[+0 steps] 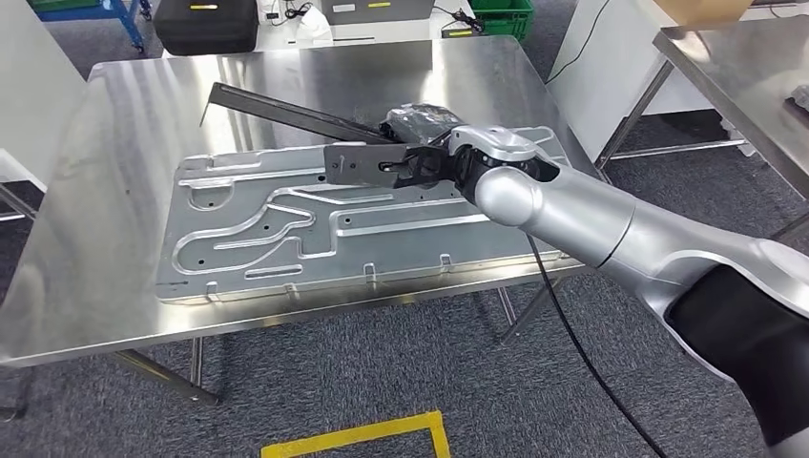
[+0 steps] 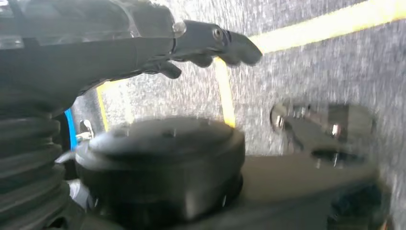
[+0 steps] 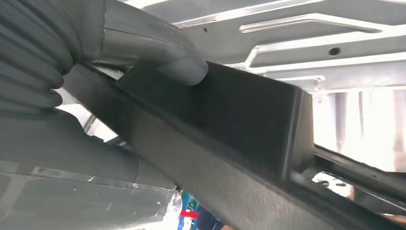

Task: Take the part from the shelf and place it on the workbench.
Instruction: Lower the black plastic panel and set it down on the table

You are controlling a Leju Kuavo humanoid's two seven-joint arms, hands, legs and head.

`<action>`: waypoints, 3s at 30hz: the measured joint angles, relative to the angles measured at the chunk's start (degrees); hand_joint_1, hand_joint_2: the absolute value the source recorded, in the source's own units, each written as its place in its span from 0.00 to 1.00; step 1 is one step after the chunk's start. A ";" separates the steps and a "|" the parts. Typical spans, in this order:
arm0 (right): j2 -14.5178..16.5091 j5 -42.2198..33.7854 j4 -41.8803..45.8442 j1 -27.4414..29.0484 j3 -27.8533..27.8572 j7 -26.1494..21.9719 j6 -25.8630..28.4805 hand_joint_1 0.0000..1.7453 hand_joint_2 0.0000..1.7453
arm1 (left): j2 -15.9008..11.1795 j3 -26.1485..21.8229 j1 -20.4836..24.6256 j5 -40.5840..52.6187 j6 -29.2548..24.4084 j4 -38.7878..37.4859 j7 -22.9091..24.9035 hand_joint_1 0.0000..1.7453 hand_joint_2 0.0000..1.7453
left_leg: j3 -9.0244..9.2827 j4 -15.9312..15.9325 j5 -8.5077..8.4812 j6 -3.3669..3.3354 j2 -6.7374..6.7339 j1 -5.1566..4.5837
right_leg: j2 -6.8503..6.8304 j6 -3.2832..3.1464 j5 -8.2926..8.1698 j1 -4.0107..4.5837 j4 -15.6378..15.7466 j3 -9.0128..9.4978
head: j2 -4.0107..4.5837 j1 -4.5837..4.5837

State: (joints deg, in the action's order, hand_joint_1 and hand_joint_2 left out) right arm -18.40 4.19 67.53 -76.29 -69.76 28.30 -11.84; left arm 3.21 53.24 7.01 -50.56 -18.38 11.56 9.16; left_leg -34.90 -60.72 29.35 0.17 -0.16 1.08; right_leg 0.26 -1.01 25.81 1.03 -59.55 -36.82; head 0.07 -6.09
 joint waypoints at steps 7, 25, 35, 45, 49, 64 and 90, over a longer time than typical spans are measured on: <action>0.03 -0.01 0.03 0.09 0.14 0.00 -0.03 1.00 1.00 | -0.15 -0.02 0.20 0.00 0.06 0.03 -0.13 0.00 1.00 | -6.67 -12.94 6.01 1.28 0.29 -0.08 | -0.58 -0.53 -0.24 -0.61 2.68 1.69 | 0.00 1.92; -0.33 -0.06 0.51 0.48 0.23 0.67 -0.09 1.00 1.00 | -0.34 0.00 -0.11 -0.67 0.04 0.00 -0.08 0.00 1.00 | 0.72 -0.27 0.48 -1.09 0.06 0.09 | -0.19 2.17 3.30 -1.07 -11.23 -5.60 | 0.00 0.21; -0.56 -0.07 0.85 -0.01 0.53 0.67 -0.07 1.00 1.00 | -0.14 -0.01 -0.04 -0.68 0.03 -0.02 0.04 0.00 1.00 | -1.59 -5.09 4.10 1.02 0.23 -0.12 | -0.59 -0.28 -0.73 -0.65 3.08 1.50 | 0.00 1.10; -0.74 -0.08 0.82 0.73 0.20 0.68 -0.18 1.00 1.00 | -0.35 -0.02 -0.04 -0.71 0.03 0.01 0.02 0.00 1.00 | -2.05 -0.86 -1.33 0.38 -0.14 -0.27 | -0.11 1.08 2.32 -0.58 0.37 2.04 | 0.00 3.02; -0.78 -0.06 0.81 0.49 0.32 0.66 -0.18 1.00 1.00 | -0.27 -0.02 0.03 -0.70 0.03 0.00 0.02 0.00 1.00 | -1.31 -0.36 -0.87 -0.87 0.05 0.17 | -0.18 2.17 4.18 -0.78 -2.53 0.87 | 0.00 2.31; -0.63 -0.05 0.27 0.02 0.39 0.43 -0.21 1.00 1.00 | -0.04 0.00 -0.01 -0.70 0.02 -0.02 0.04 0.00 1.00 | 1.42 -1.10 2.98 0.81 -0.06 0.20 | -0.37 0.22 -0.56 -0.75 2.01 0.52 | 0.00 0.27; -0.48 1.20 -0.80 1.32 -0.82 -0.02 -1.35 0.00 0.00 | 0.21 0.24 0.02 0.35 -2.37 -0.01 -1.68 0.00 1.00 | -0.45 -0.62 0.29 -0.62 0.08 0.05 | 0.04 0.61 -0.08 -0.50 -1.28 -0.62 | 0.00 -0.05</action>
State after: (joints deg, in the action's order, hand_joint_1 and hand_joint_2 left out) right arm -18.88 5.39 66.73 -74.96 -70.58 28.28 -13.19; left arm 3.42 53.48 7.03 -50.21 -20.75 11.56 7.48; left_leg -35.35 -61.34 29.65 -0.45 -0.08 1.13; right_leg 0.30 -0.39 25.73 0.53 -60.83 -37.44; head 0.07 -6.14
